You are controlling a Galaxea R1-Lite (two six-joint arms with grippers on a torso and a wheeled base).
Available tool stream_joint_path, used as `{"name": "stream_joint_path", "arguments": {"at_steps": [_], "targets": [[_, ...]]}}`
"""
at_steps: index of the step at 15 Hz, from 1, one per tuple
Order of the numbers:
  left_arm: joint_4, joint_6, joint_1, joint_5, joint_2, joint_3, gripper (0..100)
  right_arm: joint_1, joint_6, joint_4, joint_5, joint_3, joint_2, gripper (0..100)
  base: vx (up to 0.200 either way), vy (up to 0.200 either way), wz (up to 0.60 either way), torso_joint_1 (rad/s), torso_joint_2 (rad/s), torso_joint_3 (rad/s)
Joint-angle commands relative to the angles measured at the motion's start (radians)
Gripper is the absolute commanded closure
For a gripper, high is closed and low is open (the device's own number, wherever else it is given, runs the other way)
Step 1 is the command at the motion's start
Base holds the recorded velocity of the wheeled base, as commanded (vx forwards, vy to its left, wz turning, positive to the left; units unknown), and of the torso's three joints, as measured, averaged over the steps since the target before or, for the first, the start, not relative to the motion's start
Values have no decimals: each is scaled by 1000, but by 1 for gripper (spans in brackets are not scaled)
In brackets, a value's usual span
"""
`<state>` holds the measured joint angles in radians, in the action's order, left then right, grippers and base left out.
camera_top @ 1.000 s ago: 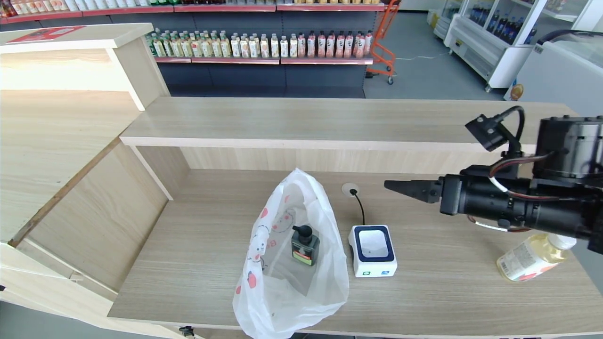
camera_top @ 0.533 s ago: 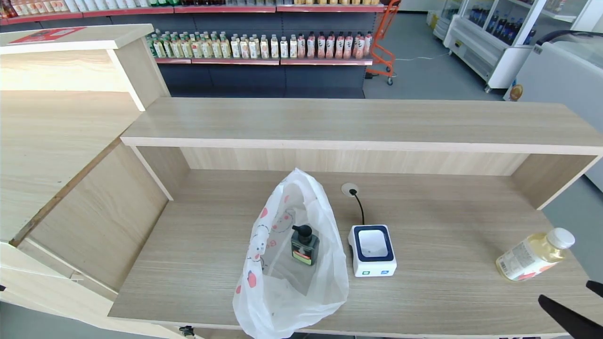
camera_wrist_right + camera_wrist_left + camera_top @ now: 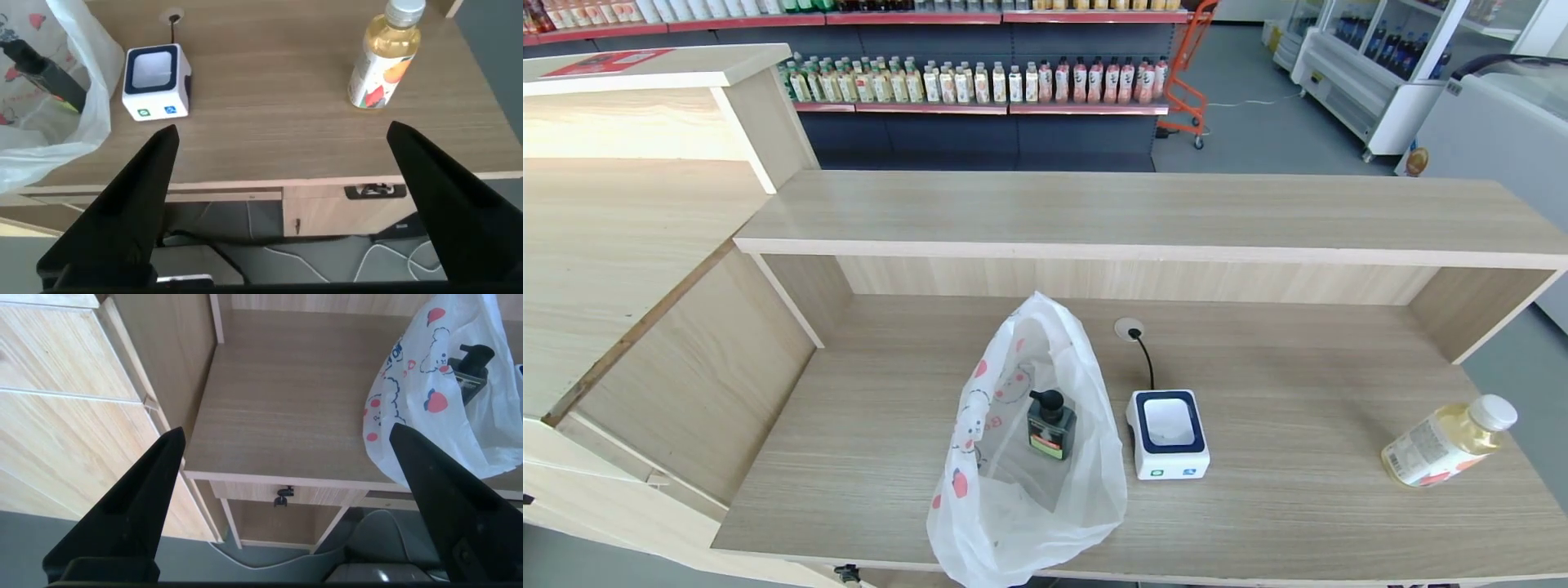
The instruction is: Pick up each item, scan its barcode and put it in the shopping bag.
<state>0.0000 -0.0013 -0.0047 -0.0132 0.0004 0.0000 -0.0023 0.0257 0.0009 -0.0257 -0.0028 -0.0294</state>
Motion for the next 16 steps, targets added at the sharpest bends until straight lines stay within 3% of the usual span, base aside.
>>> {"name": "stream_joint_path", "arguments": {"at_steps": [1, 5, 14, 16], "targets": [[0, 0, 0, -1, 0, 0, 0, -1, 0, 1, 0, 3, 29, 0, 0, 0, 0, 0, 0, 0], [0, 0, 0, -1, 0, 0, 0, -2, 8, 2, 0, 3, 29, 0, 0, 0, 0, 0, 0, 0], [0, -3, 0, -1, 0, 0, 0, -2, 8, 1, 0, 3, 29, 0, 0, -200, 0, 4, 1, 1], [0, -2, 0, -1, 0, 0, 0, -1, 10, 1, 0, 3, 29, 0, 0, 0, 0, 0, 0, 0]]}}
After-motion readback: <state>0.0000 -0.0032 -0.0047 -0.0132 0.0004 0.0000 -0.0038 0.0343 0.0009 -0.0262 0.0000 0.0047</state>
